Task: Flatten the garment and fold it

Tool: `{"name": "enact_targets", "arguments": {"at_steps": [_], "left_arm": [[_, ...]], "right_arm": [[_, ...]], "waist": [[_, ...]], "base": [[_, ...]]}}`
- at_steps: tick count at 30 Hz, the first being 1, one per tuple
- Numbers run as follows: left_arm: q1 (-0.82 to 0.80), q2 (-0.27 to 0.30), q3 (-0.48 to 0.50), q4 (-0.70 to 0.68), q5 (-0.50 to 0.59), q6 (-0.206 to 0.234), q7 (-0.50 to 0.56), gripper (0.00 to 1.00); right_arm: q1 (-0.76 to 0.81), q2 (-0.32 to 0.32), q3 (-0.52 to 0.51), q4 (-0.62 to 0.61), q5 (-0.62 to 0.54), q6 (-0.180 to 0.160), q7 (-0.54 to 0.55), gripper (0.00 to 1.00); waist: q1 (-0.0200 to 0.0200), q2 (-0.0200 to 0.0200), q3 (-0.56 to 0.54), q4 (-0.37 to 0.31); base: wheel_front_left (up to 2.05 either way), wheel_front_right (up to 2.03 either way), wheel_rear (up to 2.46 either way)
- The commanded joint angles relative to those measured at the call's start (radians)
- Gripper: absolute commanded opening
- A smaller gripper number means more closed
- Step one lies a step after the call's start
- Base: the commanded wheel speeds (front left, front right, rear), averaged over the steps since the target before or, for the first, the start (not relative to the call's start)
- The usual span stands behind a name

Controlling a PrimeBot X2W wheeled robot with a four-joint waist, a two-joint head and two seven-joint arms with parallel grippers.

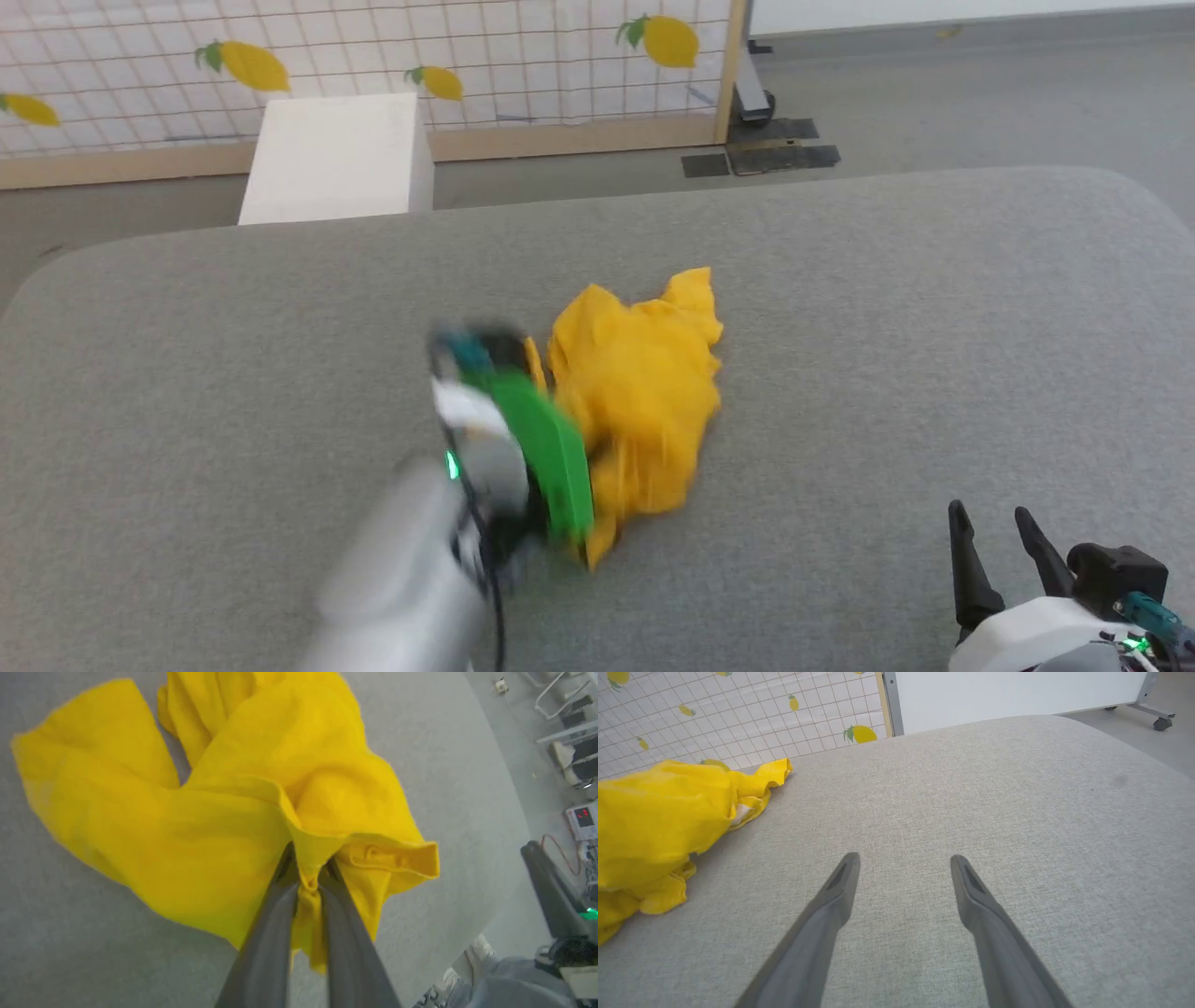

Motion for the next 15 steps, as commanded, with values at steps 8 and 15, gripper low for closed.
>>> {"name": "enact_targets", "arguments": {"at_steps": [8,15], "left_arm": [[0.113,0.000,-0.069,0.071,-0.011,0.028,0.128,0.15],[0.081,0.000,0.101,-0.122,-0.167,0.044,-0.006,1.00]], "right_arm": [[0.007,0.000,-0.002,0.000,0.004,-0.001,-0.003,1.00],[0.021,0.000,-0.014,0.000,0.012,-0.001,-0.001,1.00]], "waist": [[0.0001,-0.0001,-0.016,0.016],[0.0001,-0.0001,-0.068,0.067]], "base": [[0.00,0.00,0.00],[0.00,0.00,0.00]]}}
